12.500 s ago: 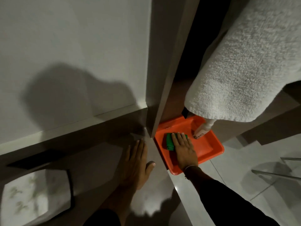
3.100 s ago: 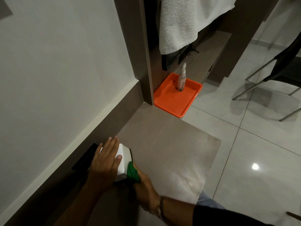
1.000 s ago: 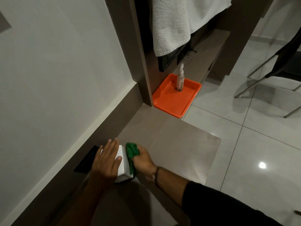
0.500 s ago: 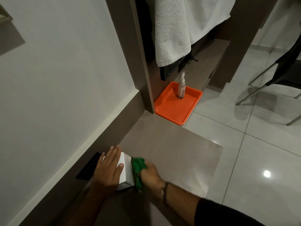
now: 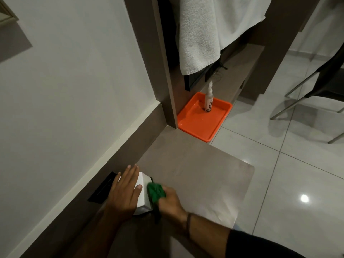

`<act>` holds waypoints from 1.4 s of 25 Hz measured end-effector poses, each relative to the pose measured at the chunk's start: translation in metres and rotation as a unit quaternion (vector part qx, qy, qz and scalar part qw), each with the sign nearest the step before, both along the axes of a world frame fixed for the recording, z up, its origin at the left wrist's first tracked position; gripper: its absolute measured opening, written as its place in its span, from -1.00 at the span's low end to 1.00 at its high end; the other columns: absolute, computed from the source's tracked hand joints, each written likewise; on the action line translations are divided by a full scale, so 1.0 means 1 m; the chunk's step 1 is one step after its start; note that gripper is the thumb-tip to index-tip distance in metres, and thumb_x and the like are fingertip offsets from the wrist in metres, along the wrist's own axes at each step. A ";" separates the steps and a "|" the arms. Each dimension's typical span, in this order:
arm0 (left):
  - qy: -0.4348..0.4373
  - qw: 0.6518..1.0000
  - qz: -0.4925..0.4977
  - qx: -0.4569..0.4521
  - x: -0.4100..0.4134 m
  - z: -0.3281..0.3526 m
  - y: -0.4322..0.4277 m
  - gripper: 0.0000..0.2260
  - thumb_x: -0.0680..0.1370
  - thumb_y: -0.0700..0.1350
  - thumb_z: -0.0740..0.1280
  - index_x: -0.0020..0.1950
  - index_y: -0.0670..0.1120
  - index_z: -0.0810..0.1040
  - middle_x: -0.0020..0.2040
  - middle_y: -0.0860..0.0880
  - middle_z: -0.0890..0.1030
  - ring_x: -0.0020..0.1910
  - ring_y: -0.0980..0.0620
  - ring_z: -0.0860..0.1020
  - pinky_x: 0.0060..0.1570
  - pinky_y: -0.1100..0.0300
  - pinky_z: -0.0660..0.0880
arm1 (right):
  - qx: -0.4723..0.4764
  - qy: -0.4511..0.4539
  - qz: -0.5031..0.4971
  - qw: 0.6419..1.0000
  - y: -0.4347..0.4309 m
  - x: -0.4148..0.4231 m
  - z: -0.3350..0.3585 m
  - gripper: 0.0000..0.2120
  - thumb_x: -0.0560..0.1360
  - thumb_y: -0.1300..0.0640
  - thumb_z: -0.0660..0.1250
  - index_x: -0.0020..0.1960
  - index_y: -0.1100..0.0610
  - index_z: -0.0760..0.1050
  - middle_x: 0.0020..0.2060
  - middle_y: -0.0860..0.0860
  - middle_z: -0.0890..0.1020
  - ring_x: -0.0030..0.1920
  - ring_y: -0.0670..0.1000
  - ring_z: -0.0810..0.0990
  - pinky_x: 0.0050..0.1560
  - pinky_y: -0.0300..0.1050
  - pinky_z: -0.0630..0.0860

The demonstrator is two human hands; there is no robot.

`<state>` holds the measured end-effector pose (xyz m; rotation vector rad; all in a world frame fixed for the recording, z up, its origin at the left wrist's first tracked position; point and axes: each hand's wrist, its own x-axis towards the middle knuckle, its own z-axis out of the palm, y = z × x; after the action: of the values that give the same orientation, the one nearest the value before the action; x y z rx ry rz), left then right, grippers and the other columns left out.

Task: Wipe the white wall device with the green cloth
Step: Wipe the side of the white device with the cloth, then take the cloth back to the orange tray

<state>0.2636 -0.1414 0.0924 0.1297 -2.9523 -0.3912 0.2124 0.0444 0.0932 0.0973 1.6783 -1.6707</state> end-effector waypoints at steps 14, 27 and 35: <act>-0.081 0.997 0.019 -0.004 -0.003 0.002 -0.001 -0.40 0.71 0.17 -0.13 0.67 -0.09 0.18 0.69 -0.08 0.26 0.69 -0.07 0.18 0.64 -0.26 0.20 | 0.021 0.076 -0.013 0.997 -0.020 0.025 -0.017 -0.54 0.54 0.25 0.27 0.43 0.04 0.46 0.33 0.00 0.59 0.31 -0.04 0.56 0.42 -0.02 0.43; -0.091 0.937 0.329 0.071 0.037 0.010 0.043 -0.40 0.68 0.10 -0.10 0.63 -0.19 0.26 0.64 -0.20 0.37 0.63 -0.19 0.33 0.58 -0.27 0.28 | 0.059 0.078 0.201 0.975 -0.043 -0.015 0.014 -0.70 0.53 0.33 0.28 0.06 -0.03 0.62 -0.03 0.02 0.68 -0.05 0.02 0.64 -0.09 -0.28 0.58; 0.029 0.955 0.294 0.015 0.001 0.020 0.056 -0.48 0.70 0.05 0.18 0.61 -0.18 0.32 0.60 -0.21 0.41 0.62 -0.23 0.34 0.58 -0.32 0.28 | 0.041 0.133 0.201 0.970 0.020 -0.083 0.022 -0.48 0.55 0.56 0.10 0.38 0.13 0.43 0.20 -0.03 0.59 0.08 -0.27 0.63 0.02 -0.46 0.54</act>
<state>0.2645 -0.0859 0.1128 0.9483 -2.6712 -0.3385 0.1290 0.0641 0.1153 -0.4203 1.8177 -1.3497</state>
